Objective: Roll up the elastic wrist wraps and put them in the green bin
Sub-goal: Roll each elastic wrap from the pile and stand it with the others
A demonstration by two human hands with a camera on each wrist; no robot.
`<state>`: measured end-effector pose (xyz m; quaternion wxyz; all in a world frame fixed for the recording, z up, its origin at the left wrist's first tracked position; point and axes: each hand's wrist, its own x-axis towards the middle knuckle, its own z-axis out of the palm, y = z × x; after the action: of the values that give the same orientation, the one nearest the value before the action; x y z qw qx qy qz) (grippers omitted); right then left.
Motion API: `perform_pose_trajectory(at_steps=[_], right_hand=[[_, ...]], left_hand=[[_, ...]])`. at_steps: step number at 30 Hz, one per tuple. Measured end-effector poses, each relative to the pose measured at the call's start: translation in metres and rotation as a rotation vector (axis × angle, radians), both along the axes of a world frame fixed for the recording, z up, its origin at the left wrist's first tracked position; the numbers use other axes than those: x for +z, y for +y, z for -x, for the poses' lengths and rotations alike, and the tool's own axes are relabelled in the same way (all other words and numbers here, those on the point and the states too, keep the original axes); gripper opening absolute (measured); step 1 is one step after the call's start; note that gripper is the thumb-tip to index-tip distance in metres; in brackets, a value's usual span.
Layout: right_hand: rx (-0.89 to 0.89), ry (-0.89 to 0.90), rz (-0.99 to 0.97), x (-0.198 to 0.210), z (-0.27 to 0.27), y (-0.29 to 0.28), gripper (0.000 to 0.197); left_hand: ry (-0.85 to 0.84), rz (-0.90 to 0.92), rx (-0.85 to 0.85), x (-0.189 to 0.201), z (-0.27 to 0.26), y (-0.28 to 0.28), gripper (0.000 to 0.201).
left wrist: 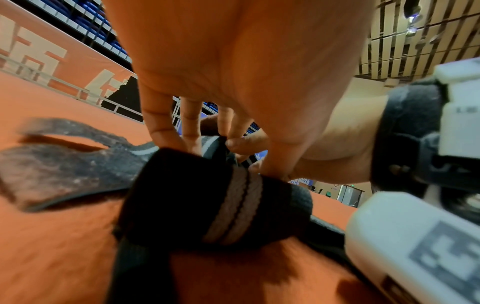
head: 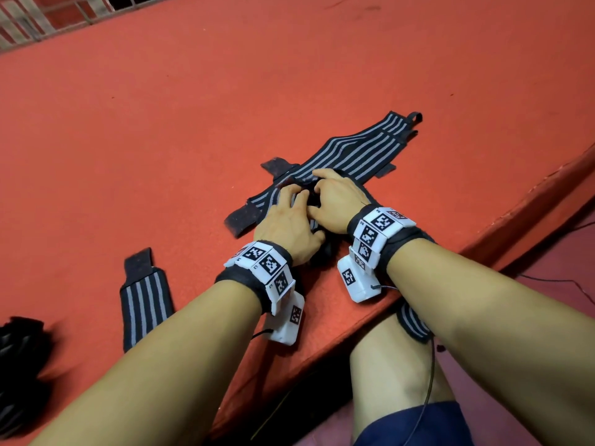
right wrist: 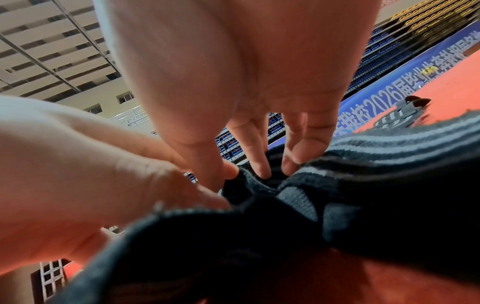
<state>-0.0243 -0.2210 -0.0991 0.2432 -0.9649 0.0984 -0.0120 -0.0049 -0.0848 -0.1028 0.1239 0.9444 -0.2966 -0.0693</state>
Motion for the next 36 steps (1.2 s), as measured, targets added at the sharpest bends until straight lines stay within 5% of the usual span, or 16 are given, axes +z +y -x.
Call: perform_pose_trajectory(at_steps=[6, 25, 31, 36], right_hand=[[0.051, -0.088, -0.014, 0.002, 0.006, -0.002, 0.042], [-0.077, -0.286, -0.453, 0.001, 0.022, -0.002, 0.033], [-0.067, -0.295, -0.545, -0.011, 0.020, -0.003, 0.037], [-0.169, -0.340, -0.531, -0.005, 0.016, -0.010, 0.046]], left_hand=[[0.014, 0.065, -0.006, -0.002, -0.004, -0.002, 0.087], [-0.237, 0.155, 0.079, 0.019, -0.006, -0.001, 0.026], [-0.247, 0.163, 0.099, 0.017, -0.009, 0.002, 0.027], [-0.222, 0.019, 0.052, 0.015, -0.009, 0.004, 0.049]])
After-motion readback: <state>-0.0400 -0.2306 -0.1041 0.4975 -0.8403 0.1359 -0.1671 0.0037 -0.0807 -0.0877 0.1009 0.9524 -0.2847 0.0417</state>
